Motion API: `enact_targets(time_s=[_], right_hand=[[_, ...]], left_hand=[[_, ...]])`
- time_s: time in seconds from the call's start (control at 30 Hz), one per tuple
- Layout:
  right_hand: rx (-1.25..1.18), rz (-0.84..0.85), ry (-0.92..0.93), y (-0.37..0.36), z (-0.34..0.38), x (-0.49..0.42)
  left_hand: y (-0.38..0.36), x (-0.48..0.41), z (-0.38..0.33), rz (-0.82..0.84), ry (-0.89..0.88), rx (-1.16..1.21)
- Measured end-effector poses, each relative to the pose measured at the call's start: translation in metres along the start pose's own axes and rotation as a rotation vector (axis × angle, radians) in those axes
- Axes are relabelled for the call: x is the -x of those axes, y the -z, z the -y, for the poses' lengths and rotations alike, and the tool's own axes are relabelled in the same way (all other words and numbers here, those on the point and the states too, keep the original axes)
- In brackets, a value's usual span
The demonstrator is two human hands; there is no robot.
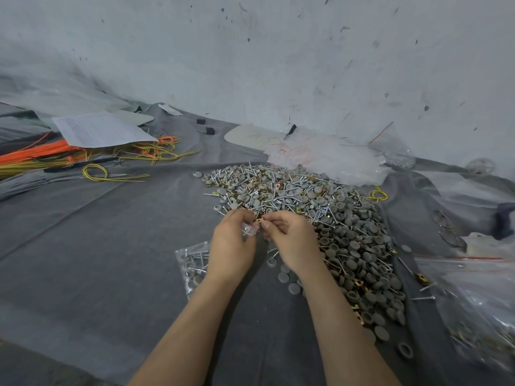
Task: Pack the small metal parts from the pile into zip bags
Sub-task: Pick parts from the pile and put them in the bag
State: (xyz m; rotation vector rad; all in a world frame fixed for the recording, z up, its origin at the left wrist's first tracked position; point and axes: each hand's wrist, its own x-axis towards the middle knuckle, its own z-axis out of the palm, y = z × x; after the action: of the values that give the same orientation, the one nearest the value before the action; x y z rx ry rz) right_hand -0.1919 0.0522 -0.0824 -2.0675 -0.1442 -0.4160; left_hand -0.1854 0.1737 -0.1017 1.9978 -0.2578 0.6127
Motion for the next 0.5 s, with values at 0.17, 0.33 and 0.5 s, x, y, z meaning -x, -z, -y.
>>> enact_targets(time_s=[0.17,0.33,0.5], right_hand=[[0.109,-0.064,0.060,-0.008,0.000,0.004],[-0.229,0.094,-0.109,0.007,-0.003,-0.001],[-0.467,0.153,-0.237,0.012,-0.005,0.000]], left_hand=[[0.000,0.001,0.000,-0.005,0.068,0.018],[0.003,-0.003,-0.002,0.153,0.222,0.263],[0.003,-0.003,-0.003,0.216,0.231,0.365]])
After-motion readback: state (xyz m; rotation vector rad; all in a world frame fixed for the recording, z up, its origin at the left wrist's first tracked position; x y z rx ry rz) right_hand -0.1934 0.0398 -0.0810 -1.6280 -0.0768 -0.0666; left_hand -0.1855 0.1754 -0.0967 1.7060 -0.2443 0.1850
